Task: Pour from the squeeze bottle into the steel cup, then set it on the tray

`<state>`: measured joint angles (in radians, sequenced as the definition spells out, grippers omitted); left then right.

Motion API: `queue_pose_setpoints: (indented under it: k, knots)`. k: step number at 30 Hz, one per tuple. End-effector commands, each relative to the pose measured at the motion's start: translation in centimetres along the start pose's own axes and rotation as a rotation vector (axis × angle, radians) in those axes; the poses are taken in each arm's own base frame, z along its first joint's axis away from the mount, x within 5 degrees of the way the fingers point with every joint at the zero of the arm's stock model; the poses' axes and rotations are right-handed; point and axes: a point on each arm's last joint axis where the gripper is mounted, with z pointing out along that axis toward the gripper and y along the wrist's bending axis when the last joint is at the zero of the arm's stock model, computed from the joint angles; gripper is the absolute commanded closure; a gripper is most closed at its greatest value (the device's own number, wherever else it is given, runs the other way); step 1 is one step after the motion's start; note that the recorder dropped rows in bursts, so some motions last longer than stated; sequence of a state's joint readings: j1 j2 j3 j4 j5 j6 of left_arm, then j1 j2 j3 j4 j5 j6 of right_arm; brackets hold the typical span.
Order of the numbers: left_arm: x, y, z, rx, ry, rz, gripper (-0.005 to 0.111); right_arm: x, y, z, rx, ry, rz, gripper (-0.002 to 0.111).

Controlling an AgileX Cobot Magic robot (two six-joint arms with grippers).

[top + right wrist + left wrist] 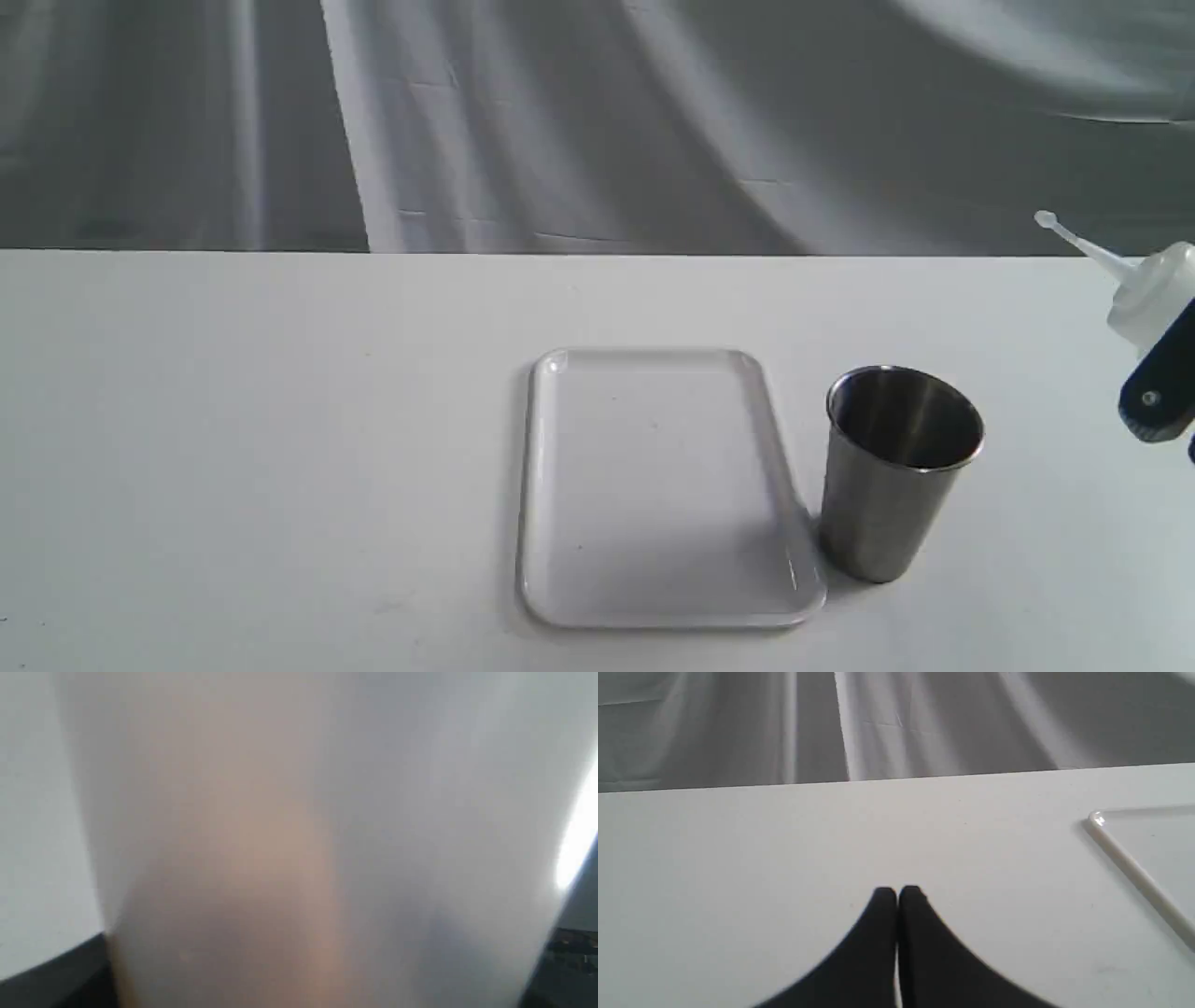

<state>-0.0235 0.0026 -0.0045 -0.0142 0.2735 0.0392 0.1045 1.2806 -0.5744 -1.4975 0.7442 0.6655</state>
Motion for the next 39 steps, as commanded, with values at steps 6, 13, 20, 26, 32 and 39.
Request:
queue_pose_setpoints:
  k: [6,13,20,26,32,39]
  knots:
    - [0.1,0.0,0.0,-0.001,-0.006,-0.004,0.107,-0.6,-0.1,0.0,0.031,-0.069,-0.084,0.108]
    - [0.1,0.0,0.0,-0.001,-0.006,-0.006,0.107,-1.0,0.6,0.9,0.043,-0.060,-0.167,0.108]
    - [0.1,0.0,0.0,-0.001,-0.006,-0.006,0.107,-1.0,1.5,2.0,0.050,-0.014,-0.249,0.108]
    - [0.1,0.0,0.0,-0.001,-0.006,-0.004,0.107,-1.2,1.5,2.5,0.088,0.010,-0.298,0.108]
    - [0.1,0.0,0.0,-0.001,-0.006,-0.004,0.107,-1.0,1.8,3.0,0.102,0.050,-0.317,0.108]
    - [0.1,0.0,0.0,-0.001,-0.006,-0.006,0.107,-2.9,1.6,3.1,0.120,0.028,-0.404,0.108]
